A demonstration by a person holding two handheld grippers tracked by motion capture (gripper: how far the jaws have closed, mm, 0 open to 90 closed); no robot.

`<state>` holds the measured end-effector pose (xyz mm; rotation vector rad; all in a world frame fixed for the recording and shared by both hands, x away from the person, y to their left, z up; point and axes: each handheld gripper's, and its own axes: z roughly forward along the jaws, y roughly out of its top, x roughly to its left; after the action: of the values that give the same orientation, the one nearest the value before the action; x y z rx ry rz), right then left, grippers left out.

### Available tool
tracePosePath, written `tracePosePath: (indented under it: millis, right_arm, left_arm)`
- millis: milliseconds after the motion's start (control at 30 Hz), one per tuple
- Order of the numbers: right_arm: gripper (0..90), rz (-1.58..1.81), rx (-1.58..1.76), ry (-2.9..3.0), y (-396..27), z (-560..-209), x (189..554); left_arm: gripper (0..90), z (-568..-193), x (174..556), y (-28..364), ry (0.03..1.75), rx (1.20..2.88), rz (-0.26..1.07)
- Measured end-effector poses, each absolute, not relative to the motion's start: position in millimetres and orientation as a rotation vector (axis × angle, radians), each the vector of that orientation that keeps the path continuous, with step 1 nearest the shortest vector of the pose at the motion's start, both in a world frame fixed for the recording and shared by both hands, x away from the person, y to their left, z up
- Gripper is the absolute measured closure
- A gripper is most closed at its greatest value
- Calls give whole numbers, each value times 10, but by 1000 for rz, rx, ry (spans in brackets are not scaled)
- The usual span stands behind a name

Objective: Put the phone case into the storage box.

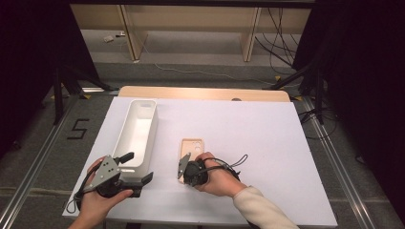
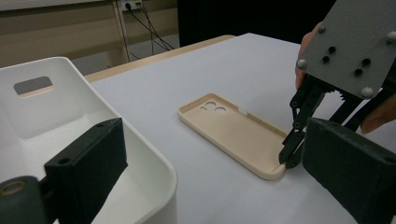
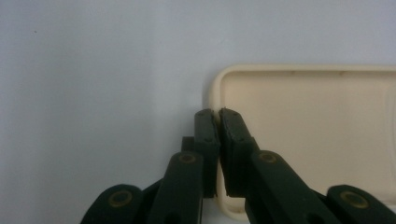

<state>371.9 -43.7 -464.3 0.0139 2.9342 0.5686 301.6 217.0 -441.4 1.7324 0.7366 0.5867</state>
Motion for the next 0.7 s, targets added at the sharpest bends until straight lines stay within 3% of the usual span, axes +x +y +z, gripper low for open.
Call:
tracePosePath:
  millis: [700]
  right_arm:
    - [872,720,83,2887,-556,-4535,3715]
  left_arm:
    - [61,-4412,3019,2179,733,1732,591]
